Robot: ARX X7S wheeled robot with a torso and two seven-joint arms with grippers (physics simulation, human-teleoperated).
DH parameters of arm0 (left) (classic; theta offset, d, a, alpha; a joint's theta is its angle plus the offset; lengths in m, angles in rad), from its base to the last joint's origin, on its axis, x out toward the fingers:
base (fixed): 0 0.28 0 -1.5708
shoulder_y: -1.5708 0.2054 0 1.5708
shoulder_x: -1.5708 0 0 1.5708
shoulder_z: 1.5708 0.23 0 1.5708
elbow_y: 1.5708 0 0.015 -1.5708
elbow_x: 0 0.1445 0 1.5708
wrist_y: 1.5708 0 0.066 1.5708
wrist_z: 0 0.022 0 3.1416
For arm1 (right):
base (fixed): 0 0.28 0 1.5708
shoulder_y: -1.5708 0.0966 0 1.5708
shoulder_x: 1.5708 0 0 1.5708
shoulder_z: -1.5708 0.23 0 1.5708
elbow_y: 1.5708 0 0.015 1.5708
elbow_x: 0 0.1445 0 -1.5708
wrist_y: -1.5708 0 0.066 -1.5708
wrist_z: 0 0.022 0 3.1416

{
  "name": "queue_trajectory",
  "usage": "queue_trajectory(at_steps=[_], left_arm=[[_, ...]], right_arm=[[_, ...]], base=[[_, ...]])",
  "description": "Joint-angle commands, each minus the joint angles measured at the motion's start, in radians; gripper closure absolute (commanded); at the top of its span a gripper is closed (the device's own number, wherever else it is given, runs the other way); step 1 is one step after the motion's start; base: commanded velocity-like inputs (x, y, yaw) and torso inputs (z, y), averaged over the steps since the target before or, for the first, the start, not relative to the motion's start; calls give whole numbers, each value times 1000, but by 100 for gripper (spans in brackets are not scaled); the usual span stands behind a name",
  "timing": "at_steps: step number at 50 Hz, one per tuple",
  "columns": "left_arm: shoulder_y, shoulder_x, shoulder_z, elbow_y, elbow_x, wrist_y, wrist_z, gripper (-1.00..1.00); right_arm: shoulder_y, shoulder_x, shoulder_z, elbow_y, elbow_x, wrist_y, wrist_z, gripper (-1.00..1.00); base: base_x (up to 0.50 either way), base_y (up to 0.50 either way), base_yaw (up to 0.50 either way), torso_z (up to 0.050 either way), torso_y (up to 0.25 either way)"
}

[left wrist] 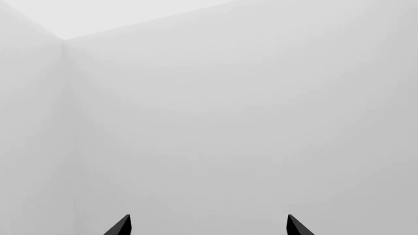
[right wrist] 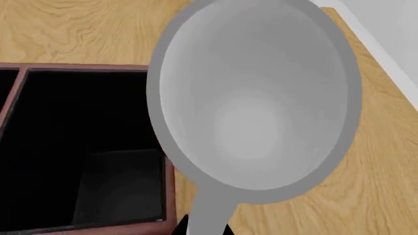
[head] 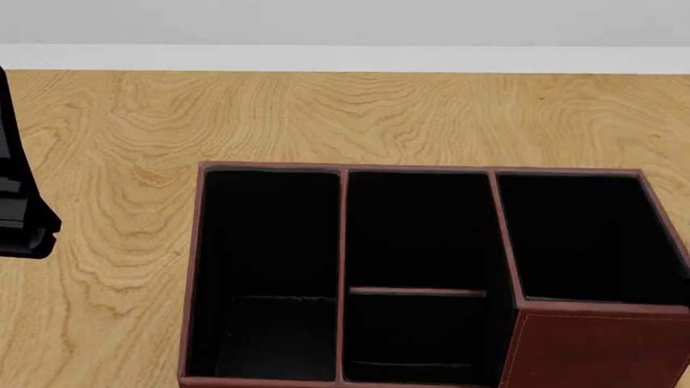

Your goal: Pick up the white mug and place it to the right of the caddy.

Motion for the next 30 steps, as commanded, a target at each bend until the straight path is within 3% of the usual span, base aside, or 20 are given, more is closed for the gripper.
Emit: queue_trajectory(at_steps=[1, 30], left_arm=[[-7, -1, 4, 4, -7, -3, -7, -100], [2, -9, 15, -1, 4, 19, -7, -100]], right_arm=[[-25, 25, 3, 0, -36, -32, -15, 100], [-148, 39, -27, 29, -68, -139, -45, 100]], base=[[0, 0, 0, 0, 0], [0, 0, 0, 0, 1]])
